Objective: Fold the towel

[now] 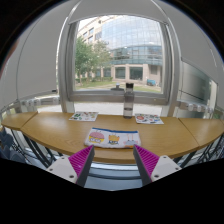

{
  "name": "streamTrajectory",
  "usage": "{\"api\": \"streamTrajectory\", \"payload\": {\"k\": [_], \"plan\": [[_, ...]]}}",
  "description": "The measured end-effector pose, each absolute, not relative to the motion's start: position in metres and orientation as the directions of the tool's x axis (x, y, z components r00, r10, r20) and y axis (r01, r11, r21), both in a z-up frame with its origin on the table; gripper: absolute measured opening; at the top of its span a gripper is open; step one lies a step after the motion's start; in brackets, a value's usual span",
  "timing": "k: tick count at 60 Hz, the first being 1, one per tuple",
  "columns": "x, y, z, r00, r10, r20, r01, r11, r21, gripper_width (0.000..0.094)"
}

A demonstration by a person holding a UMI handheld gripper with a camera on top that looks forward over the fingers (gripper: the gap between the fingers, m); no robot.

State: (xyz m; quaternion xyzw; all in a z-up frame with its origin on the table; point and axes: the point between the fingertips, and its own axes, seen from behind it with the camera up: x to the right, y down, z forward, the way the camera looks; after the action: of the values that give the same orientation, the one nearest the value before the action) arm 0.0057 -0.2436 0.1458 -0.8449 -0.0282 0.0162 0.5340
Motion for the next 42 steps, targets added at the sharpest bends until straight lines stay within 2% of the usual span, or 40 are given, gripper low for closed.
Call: {"api": "streamTrajectory", "payload": {"k": [4,5,6,11,25,37,42], "plan": [[-0.006,-0.232,0.131,0.995,0.096,0.004,0.046,-0.436,-0.899,0.0792],[-0.005,-0.241,0.136,0.995,0.101,0.007,0.051,-0.44,-0.896,0.0791],[-0.017,-0.225,0.12,0.994,0.107,0.009,0.056,-0.443,-0.895,0.0789],[-0.039,-0.2,0.095,0.992,0.128,0.018,0.076,-0.46,-0.885,0.0793],[-0.11,-0.116,0.042,0.99,0.135,-0.031,0.041,-0.504,-0.863,0.076],[-0.126,-0.047,0.012,0.999,0.045,0.029,0.049,-0.54,-0.84,0.0648],[-0.123,-0.033,0.0,0.998,0.003,0.065,0.056,-0.565,-0.823,0.0527]]}}
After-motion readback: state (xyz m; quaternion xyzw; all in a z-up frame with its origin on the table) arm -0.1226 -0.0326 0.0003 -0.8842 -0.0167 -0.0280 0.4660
